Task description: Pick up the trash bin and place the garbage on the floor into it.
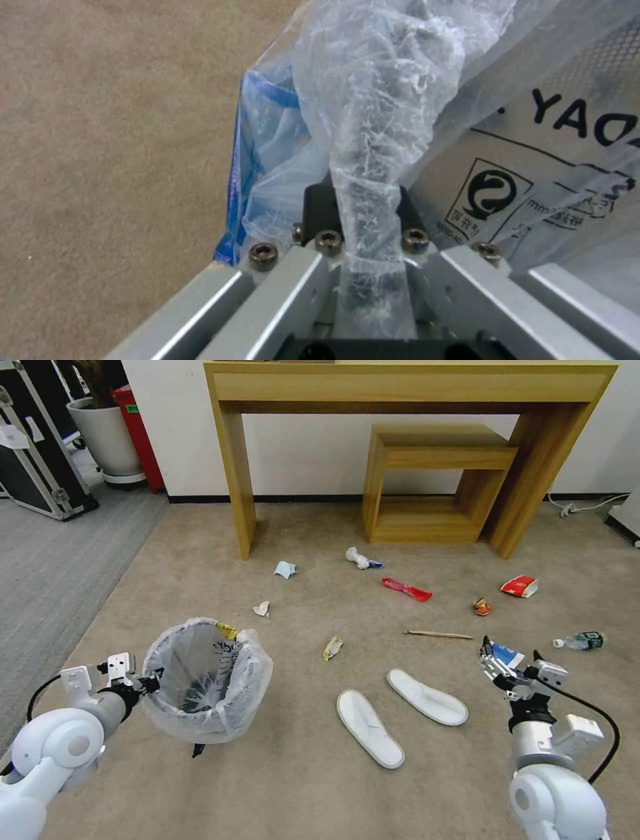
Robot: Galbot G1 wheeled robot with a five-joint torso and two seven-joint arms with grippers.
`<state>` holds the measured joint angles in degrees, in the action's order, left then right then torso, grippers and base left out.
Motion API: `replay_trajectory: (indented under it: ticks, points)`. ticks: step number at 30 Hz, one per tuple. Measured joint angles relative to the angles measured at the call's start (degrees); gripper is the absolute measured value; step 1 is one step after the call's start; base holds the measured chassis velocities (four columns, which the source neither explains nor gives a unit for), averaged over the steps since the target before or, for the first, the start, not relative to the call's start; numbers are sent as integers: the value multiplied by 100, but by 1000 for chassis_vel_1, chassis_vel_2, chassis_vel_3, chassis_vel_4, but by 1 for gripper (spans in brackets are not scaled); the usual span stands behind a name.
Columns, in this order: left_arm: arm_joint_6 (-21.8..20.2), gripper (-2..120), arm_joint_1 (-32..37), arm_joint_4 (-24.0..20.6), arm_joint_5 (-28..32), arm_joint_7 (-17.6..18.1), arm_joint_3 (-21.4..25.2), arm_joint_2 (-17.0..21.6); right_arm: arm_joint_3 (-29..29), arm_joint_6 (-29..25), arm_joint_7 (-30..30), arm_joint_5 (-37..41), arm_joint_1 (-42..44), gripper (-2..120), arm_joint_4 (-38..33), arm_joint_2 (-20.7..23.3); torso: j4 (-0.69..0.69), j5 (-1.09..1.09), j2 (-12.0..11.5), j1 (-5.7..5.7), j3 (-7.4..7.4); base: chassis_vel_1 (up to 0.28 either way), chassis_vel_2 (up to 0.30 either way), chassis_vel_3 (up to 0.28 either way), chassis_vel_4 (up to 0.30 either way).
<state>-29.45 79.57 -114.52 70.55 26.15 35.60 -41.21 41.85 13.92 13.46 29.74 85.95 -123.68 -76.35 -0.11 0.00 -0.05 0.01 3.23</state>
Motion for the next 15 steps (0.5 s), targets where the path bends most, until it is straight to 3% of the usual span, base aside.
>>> replay_trajectory:
  ticks: [2, 5, 8, 15]
  points:
    - [2, 0, -34, 9, -9, 0, -34, -3, -3, 223, 69, 133, -12, 100, 1, 95, 0, 0, 0, 0, 0, 0, 0, 0, 0]
    - [26, 0, -34, 10, -61, -1, -71, -43, -108, 1143, 372, 762, -36, 100, -9, 538, -1, 1, 0, 0, 0, 0, 0, 0, 0]
    - [44, 0, -19, 5, -90, -2, -79, -69, -251, 1573, 702, 1230, -91, 100, 79, 875, 0, -1, 0, 0, 0, 0, 0, 0, 0]
    - [52, 0, 126, -58, -139, -2, 5, -146, -873, 1948, 1024, 1971, -446, 100, 777, 1807, -1, 1, 0, 0, 0, 0, 0, 0, 0]
